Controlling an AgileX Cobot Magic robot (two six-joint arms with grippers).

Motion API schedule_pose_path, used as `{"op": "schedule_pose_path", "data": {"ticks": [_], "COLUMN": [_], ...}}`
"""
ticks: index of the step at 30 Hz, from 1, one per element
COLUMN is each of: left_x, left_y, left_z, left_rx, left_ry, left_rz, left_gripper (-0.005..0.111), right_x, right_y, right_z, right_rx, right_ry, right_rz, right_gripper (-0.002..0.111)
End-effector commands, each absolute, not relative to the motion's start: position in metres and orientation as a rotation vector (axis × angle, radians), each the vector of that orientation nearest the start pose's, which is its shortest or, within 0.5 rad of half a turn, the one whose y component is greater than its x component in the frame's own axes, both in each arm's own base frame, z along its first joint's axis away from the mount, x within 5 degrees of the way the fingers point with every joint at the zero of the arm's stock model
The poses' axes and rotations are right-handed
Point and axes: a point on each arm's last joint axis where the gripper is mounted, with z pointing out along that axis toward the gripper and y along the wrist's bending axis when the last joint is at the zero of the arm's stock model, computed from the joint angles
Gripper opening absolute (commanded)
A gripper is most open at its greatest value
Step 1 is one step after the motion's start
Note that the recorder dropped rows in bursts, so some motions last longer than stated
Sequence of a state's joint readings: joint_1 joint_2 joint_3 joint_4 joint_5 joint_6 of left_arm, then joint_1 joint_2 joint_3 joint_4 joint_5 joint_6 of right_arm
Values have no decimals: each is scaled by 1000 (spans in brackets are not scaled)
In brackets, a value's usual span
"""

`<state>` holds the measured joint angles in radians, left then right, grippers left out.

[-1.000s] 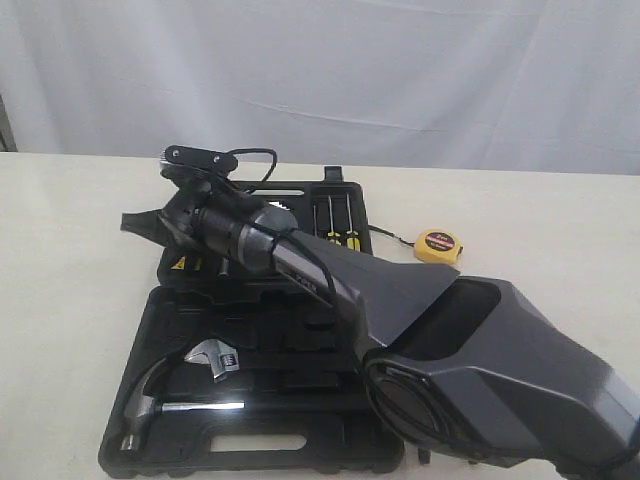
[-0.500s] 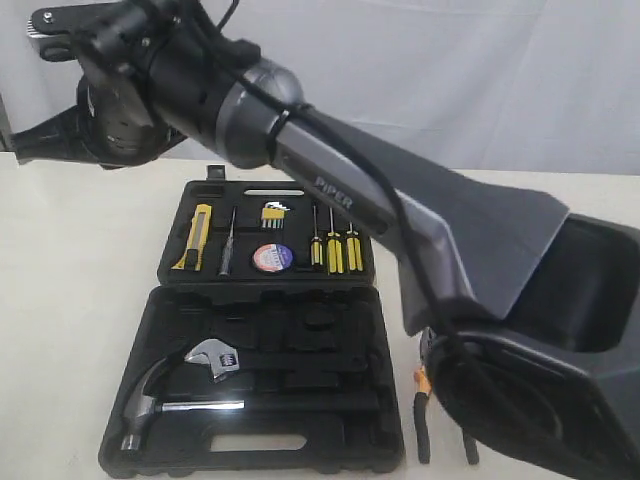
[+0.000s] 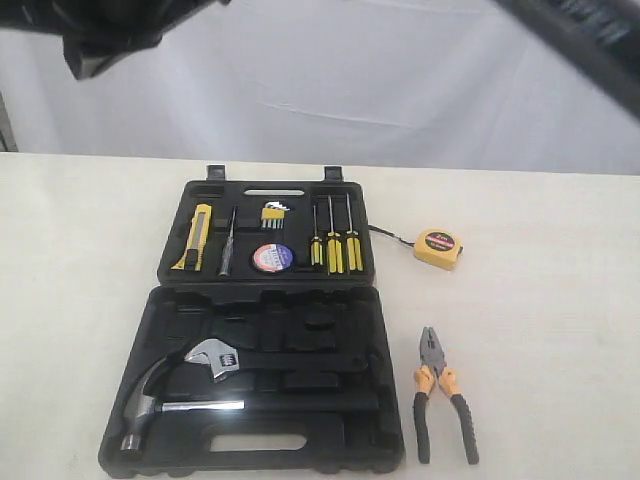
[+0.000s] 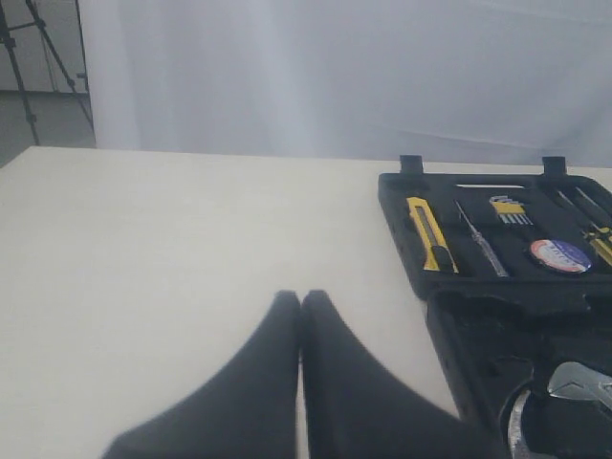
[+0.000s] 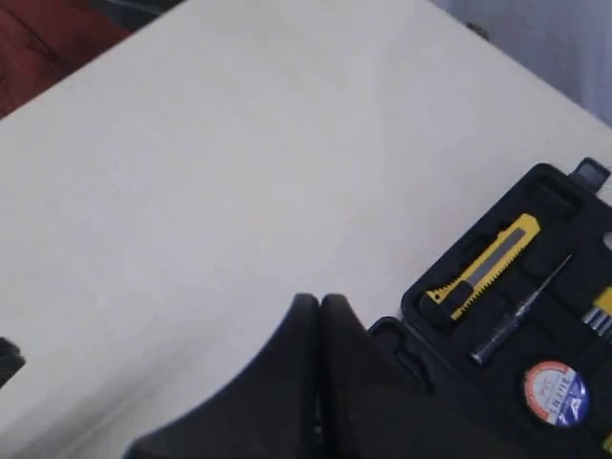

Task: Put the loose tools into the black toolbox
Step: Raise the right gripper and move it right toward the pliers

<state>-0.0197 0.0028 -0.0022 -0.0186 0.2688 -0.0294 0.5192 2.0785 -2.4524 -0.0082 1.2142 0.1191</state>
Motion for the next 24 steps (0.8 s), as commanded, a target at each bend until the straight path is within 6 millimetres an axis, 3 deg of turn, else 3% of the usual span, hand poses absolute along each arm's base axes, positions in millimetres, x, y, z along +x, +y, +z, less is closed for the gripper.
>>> {"op": "schedule_pose_path", "data": {"ticks": [1, 7, 10, 12, 14, 15, 17, 20, 24], "left_x": [55, 55, 55, 55, 55, 55, 55, 55, 55], "left_y": [-2, -2, -2, -2, -2, -2, -2, -2, -2], "left_z": [189, 189, 189, 189, 189, 189, 189, 189, 189], "left_rx": [-21, -21, -21, -21, -21, -21, -21, -21, -21], "left_ry": [1752, 1752, 1752, 1752, 1752, 1752, 1752, 1752, 1752], "left_rz": [-58, -58, -58, -58, -58, -58, -58, -58, -58], "left_gripper": [0, 0, 0, 0, 0, 0, 0, 0, 0], "right_x": [359, 309, 257, 225, 207, 203, 197, 202, 231], "right_y": [195, 132, 67, 38, 20, 16, 7, 7, 7], "right_z": [445, 422, 386, 358, 333, 326, 290, 252, 234], "right_rx": [-462, -379, -172, -44, 108, 135, 206, 294, 280], "right_ry": [2309, 2489, 2644, 2725, 2750, 2756, 2811, 2855, 2895], "right_rz": [286, 197, 118, 77, 75, 69, 57, 187, 261], "right_gripper": [-1, -1, -1, -1, -1, -1, -1, -1, -1]}}
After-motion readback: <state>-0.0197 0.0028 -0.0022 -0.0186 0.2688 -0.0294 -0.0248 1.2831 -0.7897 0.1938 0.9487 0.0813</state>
